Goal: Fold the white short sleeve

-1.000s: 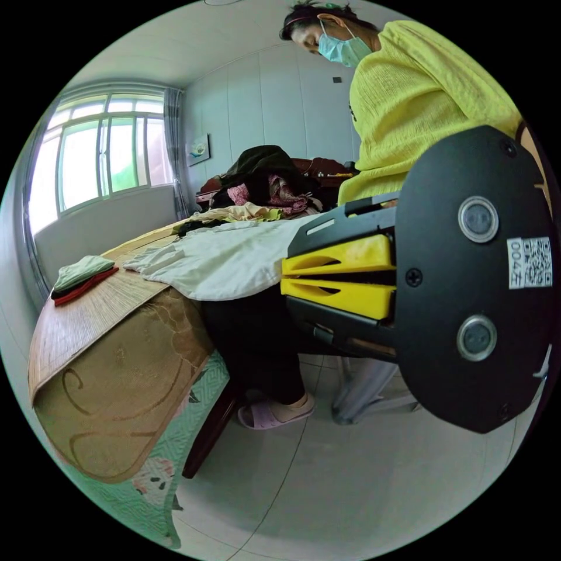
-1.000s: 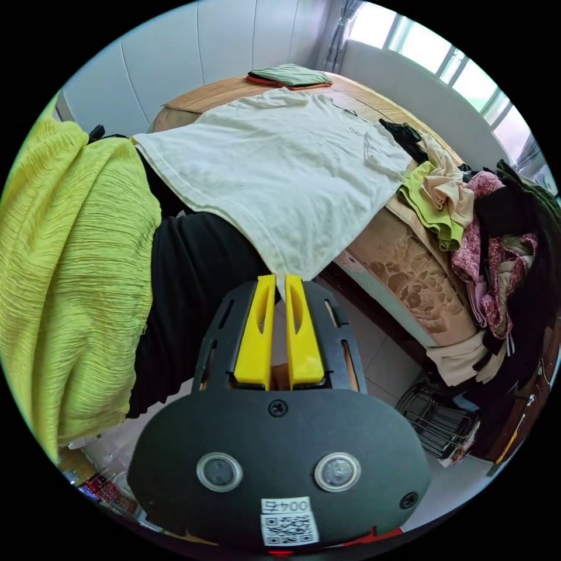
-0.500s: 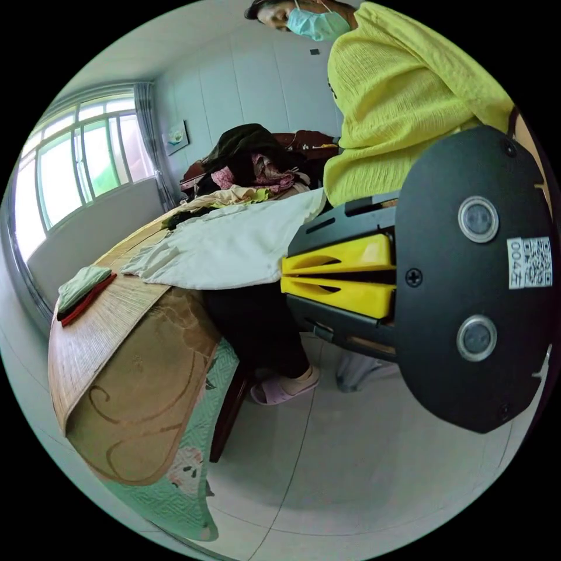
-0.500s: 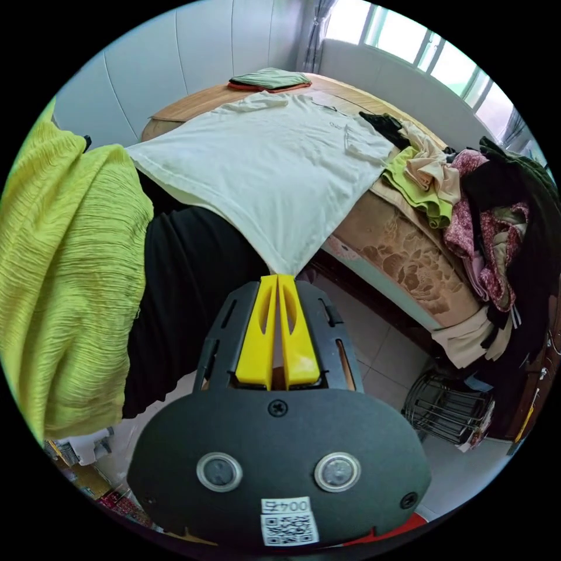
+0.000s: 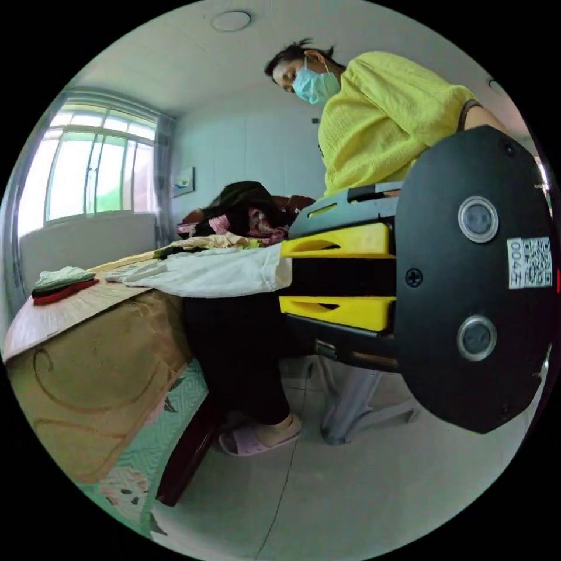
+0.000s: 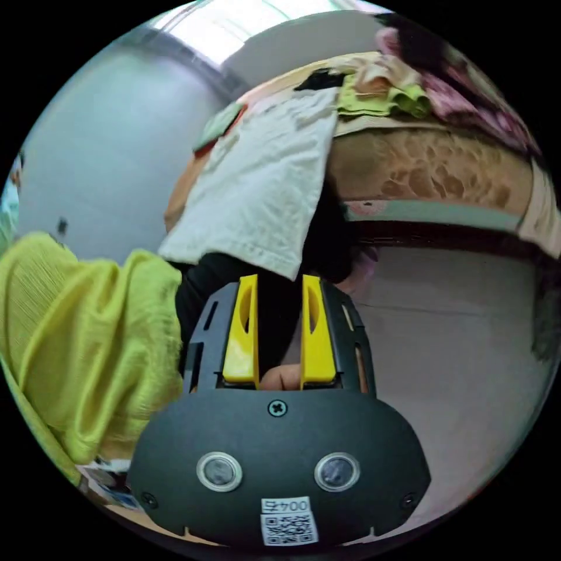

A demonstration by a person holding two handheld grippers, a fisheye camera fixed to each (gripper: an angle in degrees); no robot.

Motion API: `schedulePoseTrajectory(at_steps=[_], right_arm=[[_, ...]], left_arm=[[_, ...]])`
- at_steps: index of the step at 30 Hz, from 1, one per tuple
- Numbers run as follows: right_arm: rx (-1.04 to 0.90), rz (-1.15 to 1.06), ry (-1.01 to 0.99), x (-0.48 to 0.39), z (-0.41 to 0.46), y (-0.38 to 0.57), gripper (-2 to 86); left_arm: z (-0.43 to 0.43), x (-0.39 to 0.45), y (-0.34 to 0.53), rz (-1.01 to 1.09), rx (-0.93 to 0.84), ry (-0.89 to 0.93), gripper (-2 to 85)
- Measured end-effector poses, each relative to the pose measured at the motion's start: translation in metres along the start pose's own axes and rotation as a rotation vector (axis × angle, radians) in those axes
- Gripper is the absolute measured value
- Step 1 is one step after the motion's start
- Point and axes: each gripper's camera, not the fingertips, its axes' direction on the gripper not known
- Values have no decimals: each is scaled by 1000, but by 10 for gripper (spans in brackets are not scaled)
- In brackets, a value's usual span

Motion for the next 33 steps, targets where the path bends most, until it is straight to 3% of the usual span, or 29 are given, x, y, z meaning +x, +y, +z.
schedulePoseTrajectory(at_steps=[5,11,23,27,33], right_arm=[[231,312,-292,74,3,9,138],[249,391,-462,101,7,13,127],[289,461,-548,148,-28,30,137],[264,472,-549,156,-29,32,138],[240,416,-674,164,-45,39,65]], left_arm=[[34,-15,-13,-104,-88,-65,182],[36,-10,-15,-111,-30,-35,210],[39,5,-27,-85,-34,-55,175],[31,6,-24,-82,-33,-90,128],[22,17,-21,-34,-25,-97,49]])
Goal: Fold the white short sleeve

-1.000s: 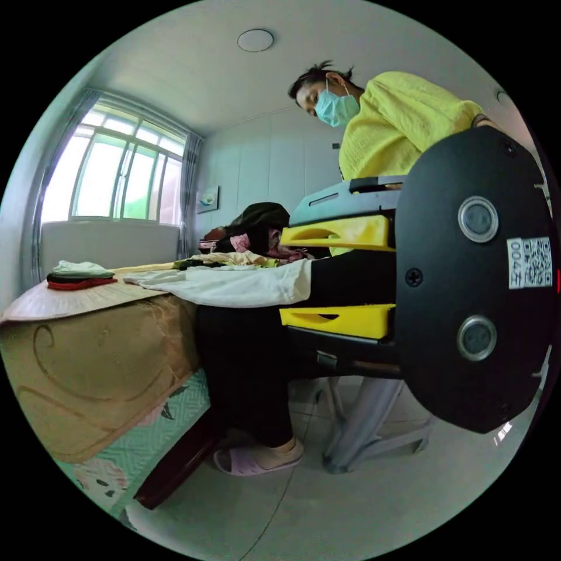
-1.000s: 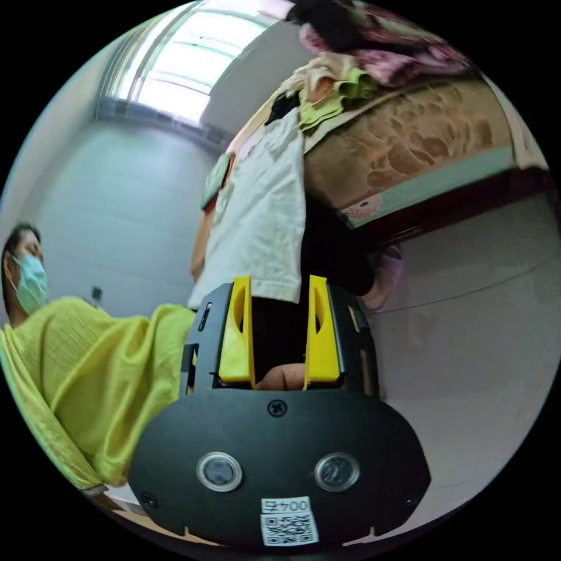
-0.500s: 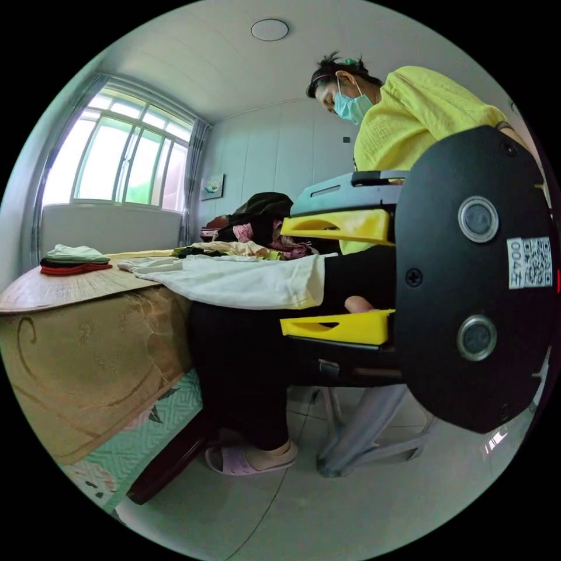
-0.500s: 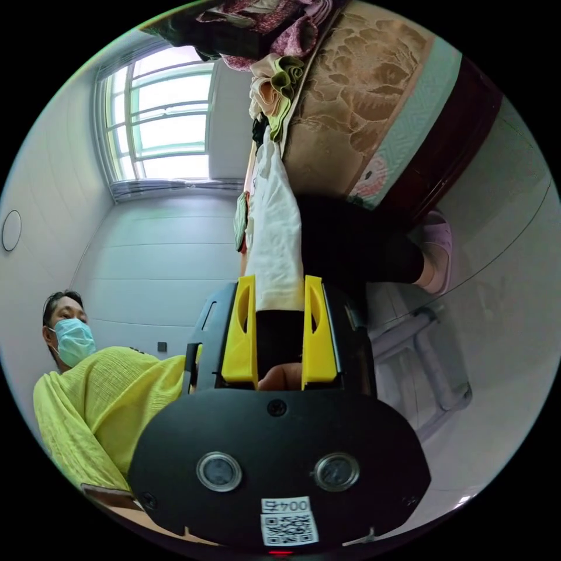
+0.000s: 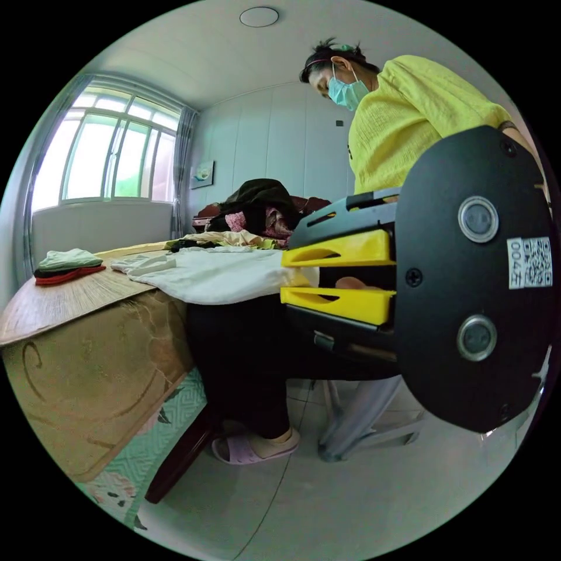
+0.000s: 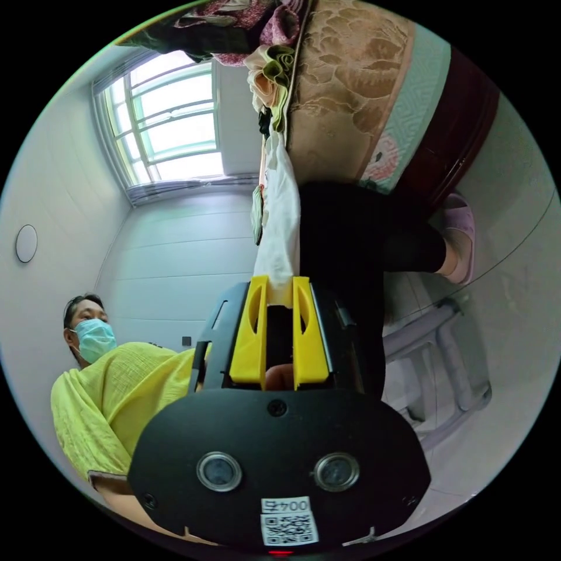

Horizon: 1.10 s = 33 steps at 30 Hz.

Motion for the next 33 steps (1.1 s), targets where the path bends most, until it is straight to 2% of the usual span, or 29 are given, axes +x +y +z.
schedulePoseTrajectory(at_steps=[6,18,25,29,33], right_arm=[[45,-28,-105,-14,-29,-2,26],[39,-230,-59,-133,-67,-3,19],[82,-176,-86,-139,-89,27,18],[167,-123,-167,-145,-83,0,17],[236,-101,-217,-171,-64,-49,18]], left_arm=[[-9,10,-2,49,12,30,33],[-54,66,-1,196,105,63,33],[-75,50,19,88,139,159,33],[-70,66,-13,107,164,199,33],[-55,98,-87,103,197,260,32]])
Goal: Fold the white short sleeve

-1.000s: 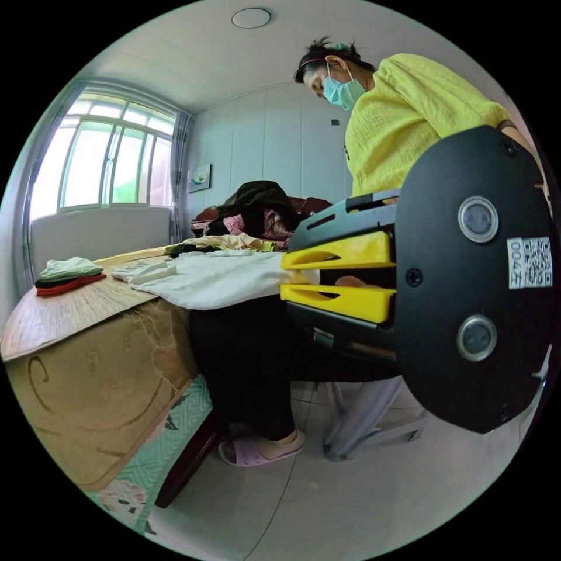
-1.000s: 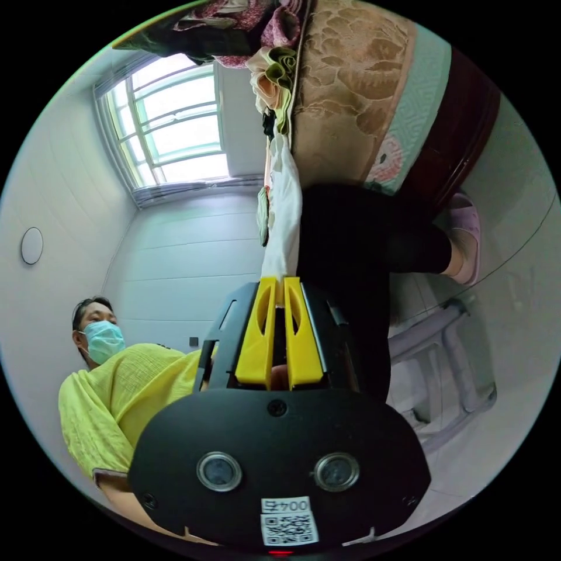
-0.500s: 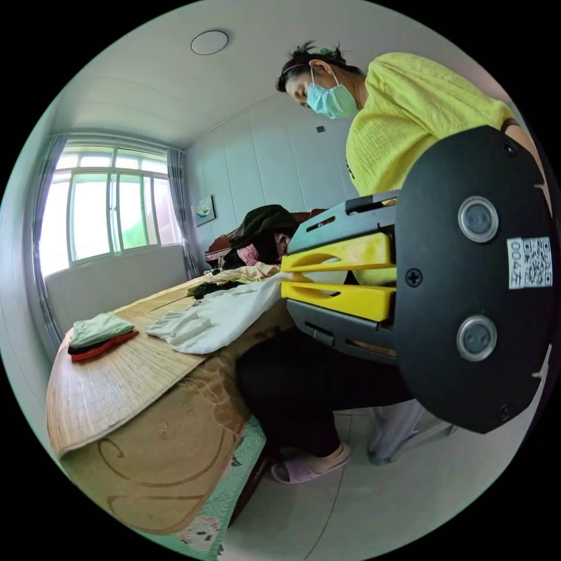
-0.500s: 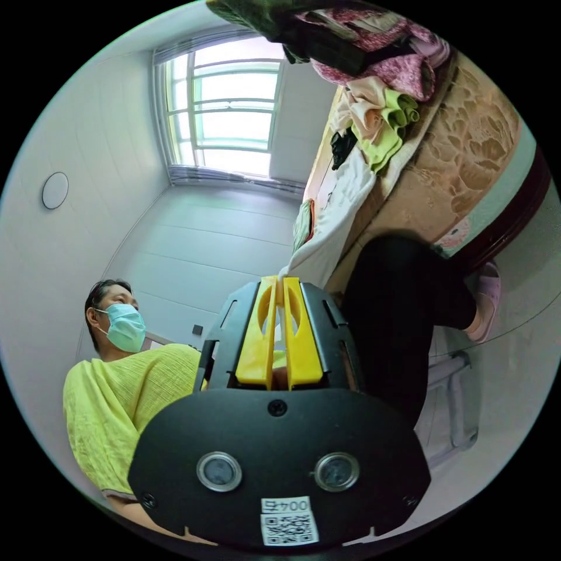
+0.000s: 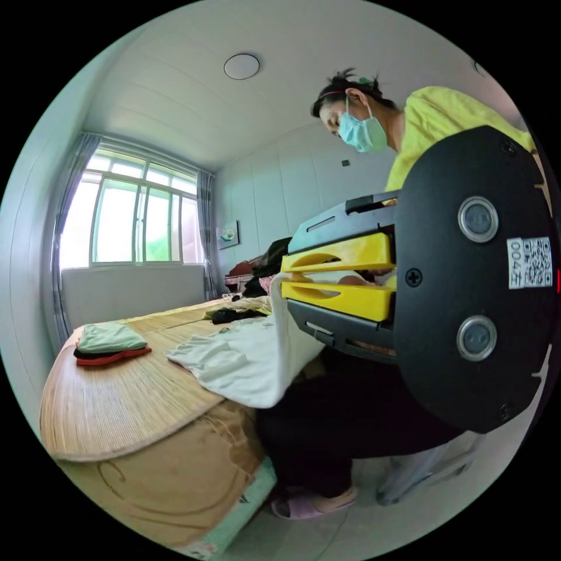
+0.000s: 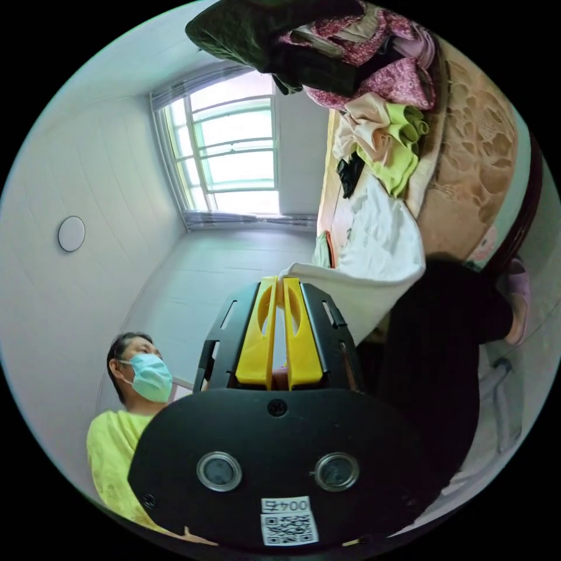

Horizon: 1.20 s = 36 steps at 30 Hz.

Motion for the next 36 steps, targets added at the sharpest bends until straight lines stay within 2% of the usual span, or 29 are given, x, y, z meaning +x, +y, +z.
schedulePoseTrajectory(at_steps=[4,9,14,17,23,26,28,32,36], right_arm=[[48,43,-3,-11,60,-71,22],[65,77,91,0,133,-162,24],[70,182,241,77,196,-256,36],[74,281,258,137,214,-287,72],[208,329,166,167,215,-284,115],[200,315,156,162,220,-275,111],[157,353,194,161,225,-273,108],[178,314,189,142,228,-264,99],[121,216,159,122,240,-251,80]], left_arm=[[52,4,-89,-43,56,-41,33],[117,-20,-189,-115,137,-81,35],[181,-82,-268,-208,117,-181,39],[204,-135,-295,-311,121,-187,48],[201,-176,-306,-389,232,-90,79],[202,-178,-310,-383,184,-55,82],[207,-180,-313,-388,81,-45,78],[196,-166,-316,-332,49,-76,69],[160,-141,-308,-255,200,-110,51]])
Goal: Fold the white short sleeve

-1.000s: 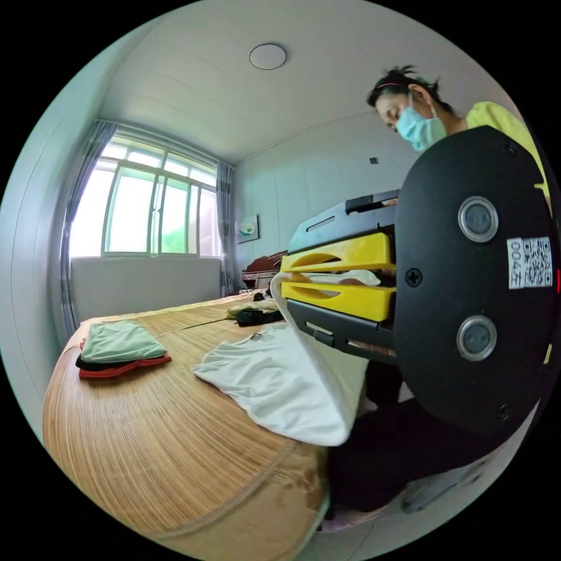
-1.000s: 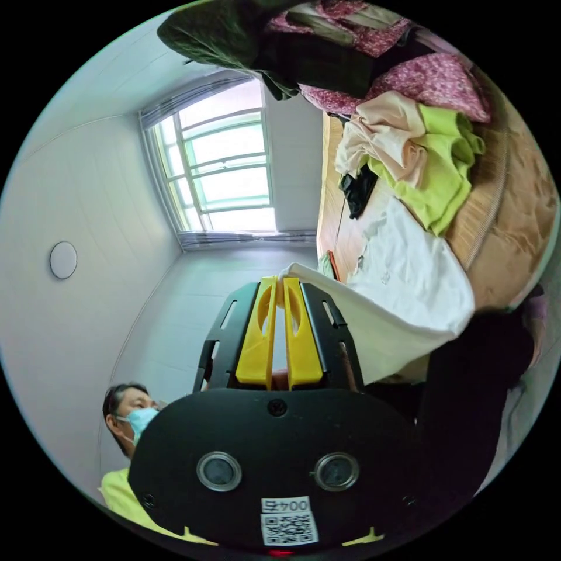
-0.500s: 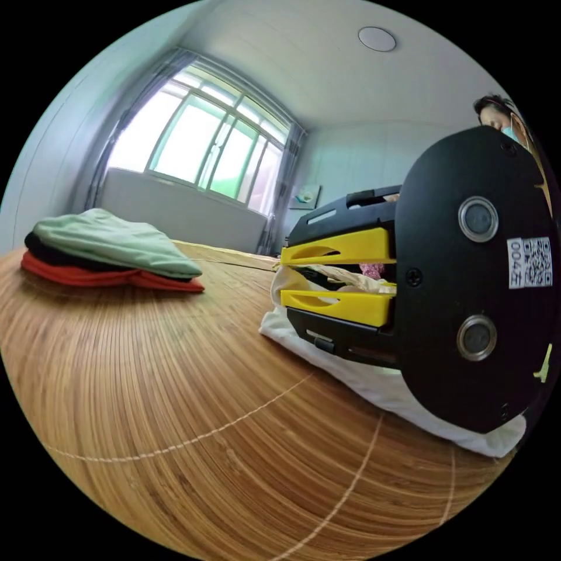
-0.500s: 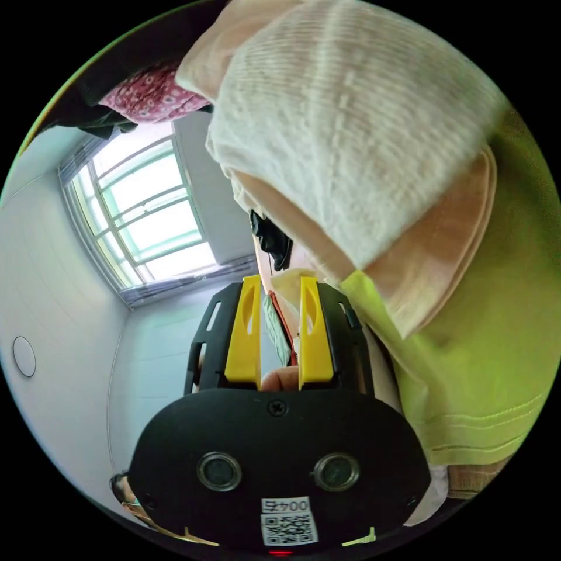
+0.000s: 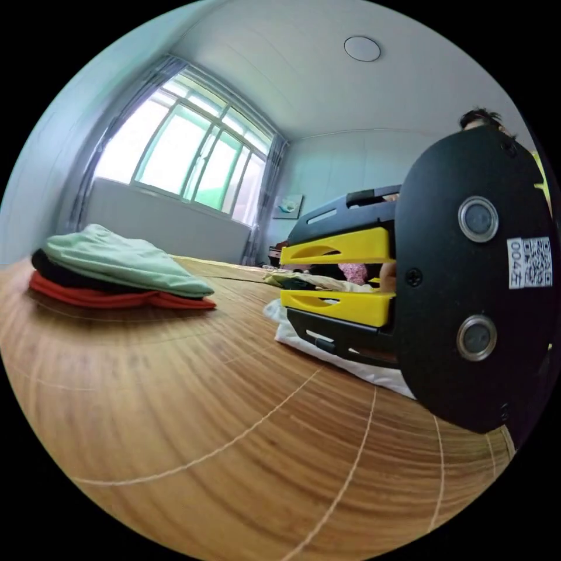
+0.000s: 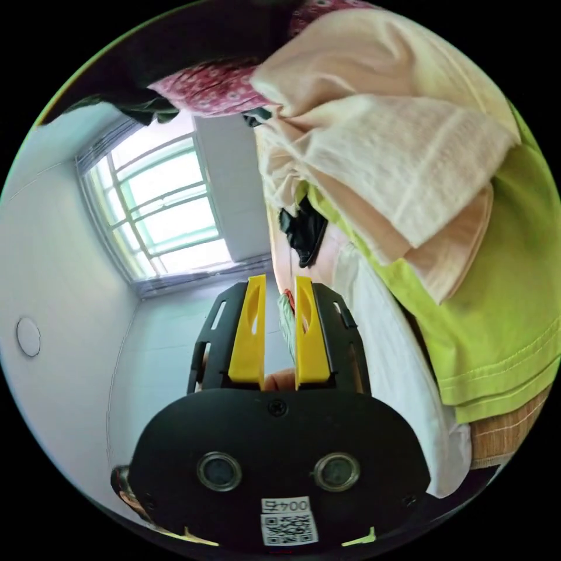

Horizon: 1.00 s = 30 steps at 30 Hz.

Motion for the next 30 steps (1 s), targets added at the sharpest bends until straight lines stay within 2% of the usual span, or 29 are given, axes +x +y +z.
schedulePoseTrajectory(at_steps=[2,3,5,7,8,9,11,12,15,17,21,24,30], right_arm=[[-40,-207,86,-40,3,36,69],[-33,-301,147,-58,2,52,67],[7,-771,474,-125,5,146,73],[111,-1083,720,-137,12,227,76],[171,-1181,808,-124,15,266,75],[166,-1188,825,-114,17,279,74],[-100,-1125,875,-63,35,299,50],[-160,-1118,914,-50,42,304,36],[-92,-1196,1026,-6,52,340,2],[-195,-1142,1072,19,70,341,-4],[-414,-1051,1188,62,105,326,-5],[-435,-1041,1186,69,113,322,-5],[-453,-926,1049,80,102,305,7]], left_arm=[[-19,16,12,111,62,-18,32],[-30,39,28,268,96,-68,22],[-41,77,69,553,101,-216,16],[-44,107,156,947,116,-502,13],[-43,105,178,1008,130,-562,12],[-43,93,210,1064,147,-626,12],[-41,66,235,1029,51,-626,12],[-39,48,248,1000,15,-645,12],[-33,17,275,961,24,-734,11],[-21,4,283,948,-4,-757,10],[23,-15,298,1033,-111,-943,9],[35,-18,307,1050,-96,-956,10],[48,-25,309,1017,-113,-883,23]])
